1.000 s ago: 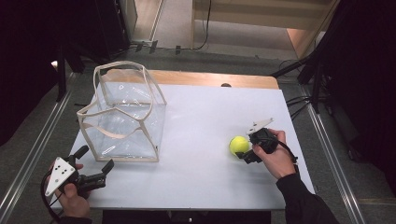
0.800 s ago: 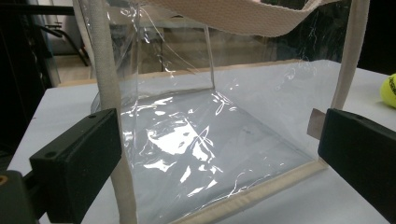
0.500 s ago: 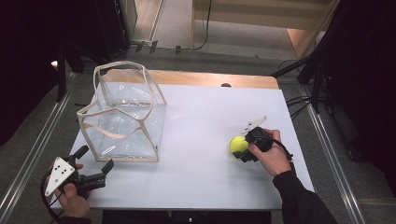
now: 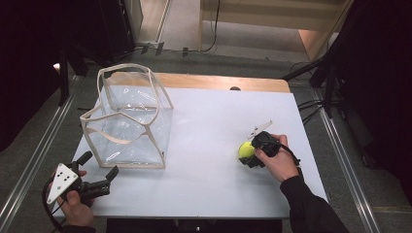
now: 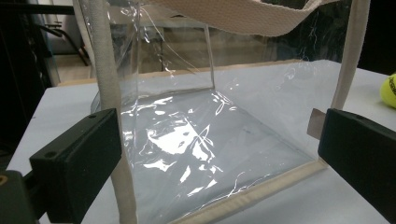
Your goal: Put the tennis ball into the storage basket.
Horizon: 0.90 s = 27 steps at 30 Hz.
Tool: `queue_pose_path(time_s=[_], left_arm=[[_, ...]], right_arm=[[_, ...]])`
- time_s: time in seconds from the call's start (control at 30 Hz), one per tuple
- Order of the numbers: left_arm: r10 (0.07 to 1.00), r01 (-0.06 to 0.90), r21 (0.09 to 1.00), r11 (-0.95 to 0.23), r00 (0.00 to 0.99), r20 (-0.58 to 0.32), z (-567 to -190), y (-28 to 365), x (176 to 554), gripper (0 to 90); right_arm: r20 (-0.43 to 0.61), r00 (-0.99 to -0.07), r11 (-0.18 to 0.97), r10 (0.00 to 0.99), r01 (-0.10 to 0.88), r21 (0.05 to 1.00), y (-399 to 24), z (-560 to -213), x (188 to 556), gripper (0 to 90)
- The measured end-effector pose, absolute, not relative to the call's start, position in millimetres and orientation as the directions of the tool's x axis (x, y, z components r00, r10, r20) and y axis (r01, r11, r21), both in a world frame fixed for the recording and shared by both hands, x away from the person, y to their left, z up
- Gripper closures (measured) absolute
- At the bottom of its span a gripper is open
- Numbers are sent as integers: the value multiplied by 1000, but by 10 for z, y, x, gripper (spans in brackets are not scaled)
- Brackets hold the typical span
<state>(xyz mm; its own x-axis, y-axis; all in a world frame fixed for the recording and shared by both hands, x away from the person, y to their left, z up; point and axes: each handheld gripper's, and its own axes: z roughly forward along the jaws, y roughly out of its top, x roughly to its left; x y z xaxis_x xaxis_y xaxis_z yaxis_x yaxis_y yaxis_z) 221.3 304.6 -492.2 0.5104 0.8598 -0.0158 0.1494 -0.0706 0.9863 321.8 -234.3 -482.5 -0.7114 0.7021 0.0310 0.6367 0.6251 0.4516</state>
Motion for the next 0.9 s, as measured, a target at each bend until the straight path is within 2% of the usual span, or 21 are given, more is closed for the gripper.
queue_pose_path(time_s=[0.43,0.5,0.9], left_arm=[[861,149,986,-75,509,-12,-4917,3048,2208,0],[862,150,986,-72,507,-14,-4917,3051,2206,0],[856,151,986,-66,516,-22,-4916,3059,2213,0]], right_arm=[[32,-702,620,712,649,441,-2319,-4850,3258,194],[37,-701,618,712,652,439,-2298,-4842,3255,226],[5,-697,627,717,648,431,-2264,-4790,3297,234]])
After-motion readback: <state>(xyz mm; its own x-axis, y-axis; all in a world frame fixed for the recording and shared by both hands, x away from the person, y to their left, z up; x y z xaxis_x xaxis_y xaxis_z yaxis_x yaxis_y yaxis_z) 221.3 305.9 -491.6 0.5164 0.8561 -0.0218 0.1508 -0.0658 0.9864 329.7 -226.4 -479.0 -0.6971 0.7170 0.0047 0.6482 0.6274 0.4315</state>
